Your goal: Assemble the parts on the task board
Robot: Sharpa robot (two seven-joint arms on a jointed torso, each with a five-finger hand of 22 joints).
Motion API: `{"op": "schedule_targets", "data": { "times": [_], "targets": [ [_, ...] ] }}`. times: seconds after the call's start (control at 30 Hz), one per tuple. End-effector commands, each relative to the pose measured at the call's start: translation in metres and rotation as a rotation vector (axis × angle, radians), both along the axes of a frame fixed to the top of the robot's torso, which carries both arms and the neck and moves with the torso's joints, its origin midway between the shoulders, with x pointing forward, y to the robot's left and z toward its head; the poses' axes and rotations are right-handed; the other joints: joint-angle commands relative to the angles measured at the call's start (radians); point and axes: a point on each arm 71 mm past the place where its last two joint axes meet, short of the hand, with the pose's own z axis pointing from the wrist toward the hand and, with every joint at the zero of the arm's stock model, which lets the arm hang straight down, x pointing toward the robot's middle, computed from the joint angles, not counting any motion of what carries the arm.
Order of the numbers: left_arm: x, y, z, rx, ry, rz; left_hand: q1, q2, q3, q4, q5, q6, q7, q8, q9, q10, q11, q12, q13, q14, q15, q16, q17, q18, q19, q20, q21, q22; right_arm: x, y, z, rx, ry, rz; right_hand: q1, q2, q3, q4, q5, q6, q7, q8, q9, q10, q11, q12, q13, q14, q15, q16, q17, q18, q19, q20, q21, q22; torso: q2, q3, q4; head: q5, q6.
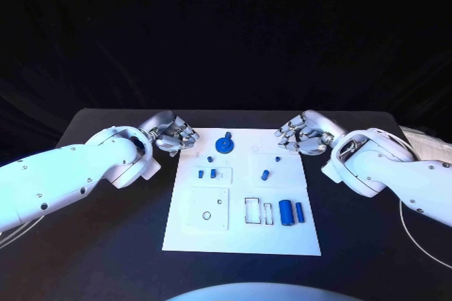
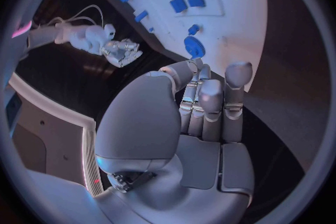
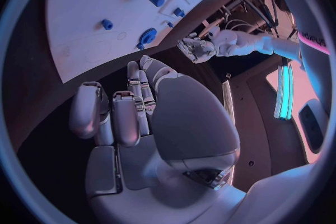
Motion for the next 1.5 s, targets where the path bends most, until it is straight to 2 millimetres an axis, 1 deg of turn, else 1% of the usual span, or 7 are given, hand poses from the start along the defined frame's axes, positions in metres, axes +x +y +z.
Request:
{"op": "schedule_targets", "data": {
  "times": [0.03,0.2,0.37,0.57,0.9,1.13,1.5],
  "targets": [
    [-0.004,0.006,0.005,-0.559,0.151,0.144,-0.021,-0.001,-0.006,0.006,-0.005,0.004,0.001,0.005,-0.004,0.013,-0.005,0.017,0.002,-0.02,-0.001,-0.03,-0.039,0.012,-0.025,0.002,-0.043,-0.031,-0.002,0.003,-0.002,-0.32,-0.078,0.039,-0.009,-0.014,0.013,0.004,-0.012,0.013,-0.005,0.003,0.001,0.008,0.001,-0.02,-0.034,0.052,0.0,0.003,0.0,0.014,0.003,0.003,-0.01,-0.013,0.0,-0.0024,-0.0014,-0.021,0.011],
    [-0.013,0.011,0.005,-0.836,0.248,0.198,-0.078,0.024,-0.07,0.04,-0.008,0.02,-0.019,0.019,-0.005,0.053,-0.025,0.07,0.022,-0.026,-0.011,-0.035,-0.051,0.018,-0.041,-0.001,-0.089,-0.064,-0.003,0.009,-0.002,-0.471,-0.118,0.04,-0.027,-0.036,0.036,0.025,-0.04,0.023,-0.003,-0.011,-0.001,0.034,0.004,-0.058,-0.11,0.049,0.002,-0.005,-0.012,0.005,0.044,0.003,0.014,0.023,-0.001,-0.0051,-0.0007,-0.031,0.027],
    [-0.016,0.016,0.006,-0.913,0.266,0.206,-0.082,0.028,-0.092,0.039,-0.007,0.019,-0.022,0.023,-0.006,0.047,-0.029,0.086,0.029,-0.032,-0.012,-0.038,-0.058,0.019,-0.045,-0.004,-0.111,-0.081,-0.004,0.015,-0.004,-0.537,-0.122,0.048,-0.035,-0.051,0.044,0.039,-0.06,0.028,-0.007,-0.021,-0.002,0.033,0.003,-0.085,-0.152,0.045,0.002,-0.018,-0.029,0.007,0.044,0.002,0.003,0.01,-0.002,-0.0049,-0.0002,-0.035,0.029],
    [-0.018,0.016,0.007,-0.938,0.273,0.204,-0.084,0.031,-0.103,0.038,-0.007,0.015,-0.021,0.024,-0.008,0.041,-0.028,0.095,0.033,-0.037,-0.012,-0.04,-0.064,0.021,-0.052,-0.004,-0.129,-0.095,-0.004,0.023,-0.009,-0.578,-0.109,0.065,-0.035,-0.061,0.051,0.048,-0.07,0.029,-0.02,-0.027,-0.005,0.026,-0.004,-0.101,-0.198,0.043,-0.014,-0.034,-0.048,0.01,0.04,-0.009,-0.013,-0.009,0.0,-0.0039,-0.0019,-0.035,0.026],
    [-0.019,0.012,0.007,-0.948,0.284,0.187,-0.095,0.038,-0.125,0.045,-0.007,0.011,-0.02,0.027,-0.01,0.03,-0.027,0.108,0.038,-0.044,-0.01,-0.043,-0.073,0.022,-0.058,-0.003,-0.151,-0.112,-0.001,0.03,-0.019,-0.607,-0.086,0.078,-0.032,-0.056,0.058,0.053,-0.078,0.028,-0.023,-0.028,-0.007,0.02,-0.007,-0.102,-0.223,0.043,-0.022,-0.04,-0.055,0.01,0.041,-0.017,-0.019,-0.015,0.001,-0.0026,-0.0022,-0.036,0.024],
    [-0.021,0.008,0.007,-0.93,0.297,0.171,-0.089,0.042,-0.136,0.04,-0.006,0.001,-0.015,0.026,-0.012,0.016,-0.022,0.115,0.041,-0.051,-0.008,-0.047,-0.082,0.025,-0.065,-0.001,-0.175,-0.13,0.003,0.035,-0.029,-0.605,-0.073,0.093,-0.015,-0.038,0.085,0.05,-0.097,0.034,-0.024,-0.027,-0.007,0.029,-0.009,-0.099,-0.251,0.044,-0.025,-0.042,-0.056,0.01,0.044,-0.022,-0.022,-0.017,0.001,-0.0024,-0.0001,-0.035,0.021],
    [-0.022,0.002,0.005,-0.895,0.322,0.14,-0.072,0.047,-0.147,0.027,-0.004,-0.015,-0.007,0.026,-0.015,-0.006,-0.017,0.13,0.046,-0.065,-0.003,-0.052,-0.097,0.026,-0.07,0.002,-0.189,-0.141,0.006,0.039,-0.038,-0.603,-0.048,0.109,-0.01,-0.027,0.113,0.046,-0.104,0.046,-0.022,-0.024,-0.006,0.051,-0.008,-0.095,-0.274,0.045,-0.014,-0.046,-0.06,0.009,0.047,-0.015,-0.024,-0.017,0.0,-0.0021,-0.0013,-0.034,0.015]
  ]
}}
